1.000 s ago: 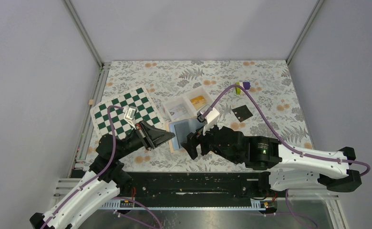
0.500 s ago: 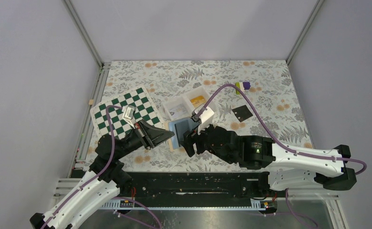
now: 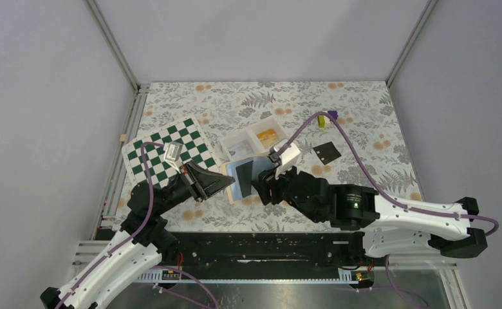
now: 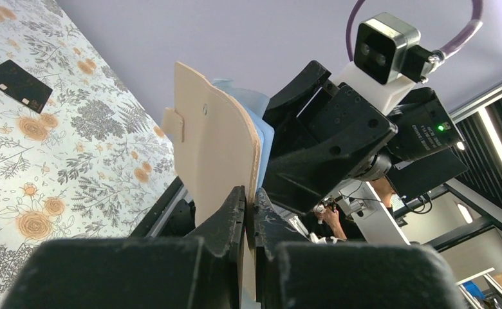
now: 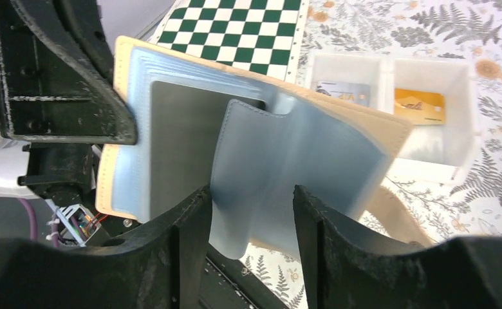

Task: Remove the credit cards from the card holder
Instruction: Remove the credit card from the card holder.

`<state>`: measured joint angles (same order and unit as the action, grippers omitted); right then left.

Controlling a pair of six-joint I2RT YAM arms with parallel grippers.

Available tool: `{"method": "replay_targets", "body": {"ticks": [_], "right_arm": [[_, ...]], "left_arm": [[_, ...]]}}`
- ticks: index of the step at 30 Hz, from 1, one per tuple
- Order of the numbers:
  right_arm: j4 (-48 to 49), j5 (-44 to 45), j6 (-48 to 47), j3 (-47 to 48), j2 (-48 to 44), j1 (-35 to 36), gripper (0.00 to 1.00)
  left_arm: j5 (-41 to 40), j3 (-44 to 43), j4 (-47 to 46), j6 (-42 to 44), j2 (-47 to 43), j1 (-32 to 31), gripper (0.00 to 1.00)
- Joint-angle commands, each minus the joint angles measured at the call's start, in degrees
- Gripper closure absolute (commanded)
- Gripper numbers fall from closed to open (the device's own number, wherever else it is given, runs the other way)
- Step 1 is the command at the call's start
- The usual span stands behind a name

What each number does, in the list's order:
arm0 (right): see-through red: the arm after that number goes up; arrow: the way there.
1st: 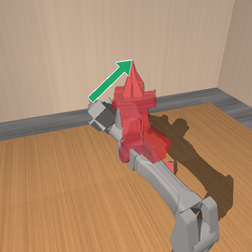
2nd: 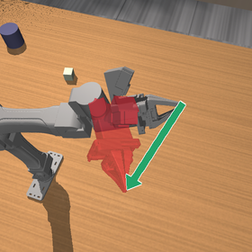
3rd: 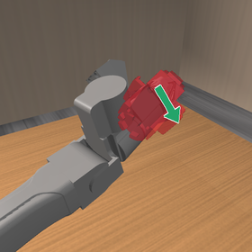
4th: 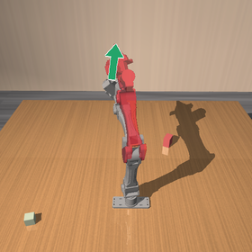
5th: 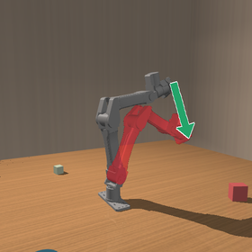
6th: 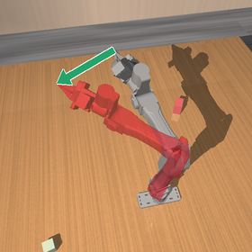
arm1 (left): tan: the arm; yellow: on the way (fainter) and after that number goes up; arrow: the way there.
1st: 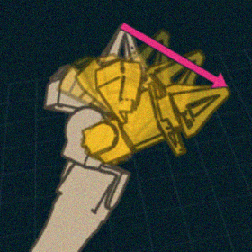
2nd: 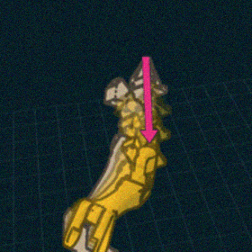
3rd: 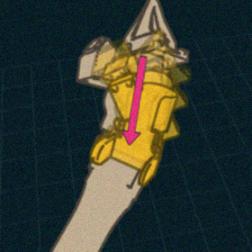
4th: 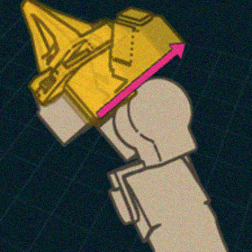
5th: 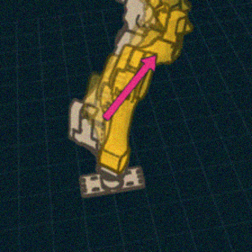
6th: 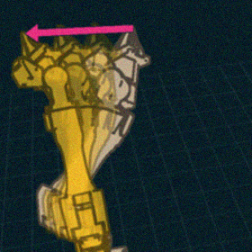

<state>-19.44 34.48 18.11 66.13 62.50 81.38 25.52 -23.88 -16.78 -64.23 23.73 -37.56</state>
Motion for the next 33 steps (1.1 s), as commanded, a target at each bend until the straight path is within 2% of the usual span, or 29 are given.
{"method": "replay_targets", "body": {"ticks": [1, 7, 12, 14, 17, 20, 23, 25, 29, 33], "right_arm": [[0.69, 6.40, -0.99, -2.01, -4.86, 0.18, 0.42], [-8.52, 14.91, 1.05, -2.70, -9.44, 0.11, 0.32], [-14.94, 15.60, 3.01, 0.15, -15.20, 0.15, 0.36], [-12.48, 9.73, 1.34, 0.70, -16.81, 0.17, 0.37], [-4.10, -4.48, -0.42, -1.22, -19.29, 0.11, 0.38], [-0.04, -18.12, -0.94, -0.74, -16.84, 0.10, 0.38], [-0.28, -23.44, -0.71, 1.45, -12.47, -0.62, 0.37], [0.28, -28.28, -0.04, 1.61, -10.63, -3.68, 0.37], [7.85, -44.94, 6.35, -3.30, -10.51, -14.85, 0.47], [9.51, -50.07, 7.06, -5.27, -10.37, -18.11, 0.49]], "left_arm": [[0.45, -0.82, -5.20, -0.72, -0.48, -0.04, 1.00], [0.16, -1.68, -2.37, 1.10, -0.60, -0.05, 1.00], [0.09, -1.73, -1.58, 1.51, -0.71, -0.01, 1.00], [0.08, -2.08, -0.80, 1.81, -0.77, -0.05, 1.00], [-0.11, -2.42, 0.63, 2.58, -1.13, 0.00, 1.00], [-0.19, -2.31, 0.73, 2.53, -1.38, -0.01, 1.00], [0.48, -2.54, 0.24, 2.36, -0.98, -0.05, 1.00], [1.67, -2.75, -0.83, 2.15, -0.44, -0.04, 1.00], [4.48, -2.03, -5.02, 0.10, 1.18, 0.00, 1.00], [5.18, -1.61, -6.61, -0.81, 1.33, -0.05, 1.00]]}}
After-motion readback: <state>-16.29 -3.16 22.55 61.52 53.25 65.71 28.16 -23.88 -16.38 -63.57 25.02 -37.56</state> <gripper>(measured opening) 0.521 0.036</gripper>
